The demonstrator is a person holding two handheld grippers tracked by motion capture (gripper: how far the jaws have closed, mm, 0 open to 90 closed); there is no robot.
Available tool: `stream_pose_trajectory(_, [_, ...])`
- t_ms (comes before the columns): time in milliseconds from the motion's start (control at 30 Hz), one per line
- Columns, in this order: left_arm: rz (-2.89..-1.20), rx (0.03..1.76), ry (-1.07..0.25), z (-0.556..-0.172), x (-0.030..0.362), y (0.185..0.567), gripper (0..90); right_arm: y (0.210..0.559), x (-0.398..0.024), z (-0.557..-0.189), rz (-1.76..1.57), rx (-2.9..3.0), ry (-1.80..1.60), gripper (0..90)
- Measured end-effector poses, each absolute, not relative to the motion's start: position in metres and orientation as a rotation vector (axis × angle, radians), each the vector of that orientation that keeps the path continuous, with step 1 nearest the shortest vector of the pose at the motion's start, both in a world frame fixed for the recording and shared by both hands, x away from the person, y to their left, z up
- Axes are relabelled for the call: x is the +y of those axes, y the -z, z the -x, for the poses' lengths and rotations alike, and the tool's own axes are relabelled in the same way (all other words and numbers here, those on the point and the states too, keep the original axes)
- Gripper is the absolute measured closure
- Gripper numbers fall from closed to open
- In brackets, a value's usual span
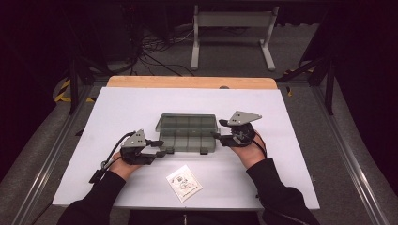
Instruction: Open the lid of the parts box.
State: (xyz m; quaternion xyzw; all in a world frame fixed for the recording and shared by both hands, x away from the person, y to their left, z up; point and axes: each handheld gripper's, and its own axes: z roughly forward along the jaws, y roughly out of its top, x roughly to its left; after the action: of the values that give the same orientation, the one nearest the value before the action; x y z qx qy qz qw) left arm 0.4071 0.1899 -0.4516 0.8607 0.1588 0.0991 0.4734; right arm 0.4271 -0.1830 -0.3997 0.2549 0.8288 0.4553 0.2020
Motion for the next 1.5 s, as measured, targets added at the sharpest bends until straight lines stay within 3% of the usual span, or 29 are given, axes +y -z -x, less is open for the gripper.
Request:
stream_pose_trajectory(633, [-2.104,0.388,-0.221,-0.408,0.189,0.453,52.9,0.37,-0.186,-0.461,-0.741,2.273,-1.331,44.5])
stream_pose_trajectory(1167, [-2.104,0.38,-0.22,-0.408,0.189,0.453,51.9,0.364,-0.188,-0.492,-0.819,2.241,-1.354,47.6])
stream_pose_trajectory(1500, [-2.107,0.377,-0.221,-0.409,0.188,0.453,51.9,0.367,-0.18,-0.504,-0.829,2.258,-1.324,55.3])
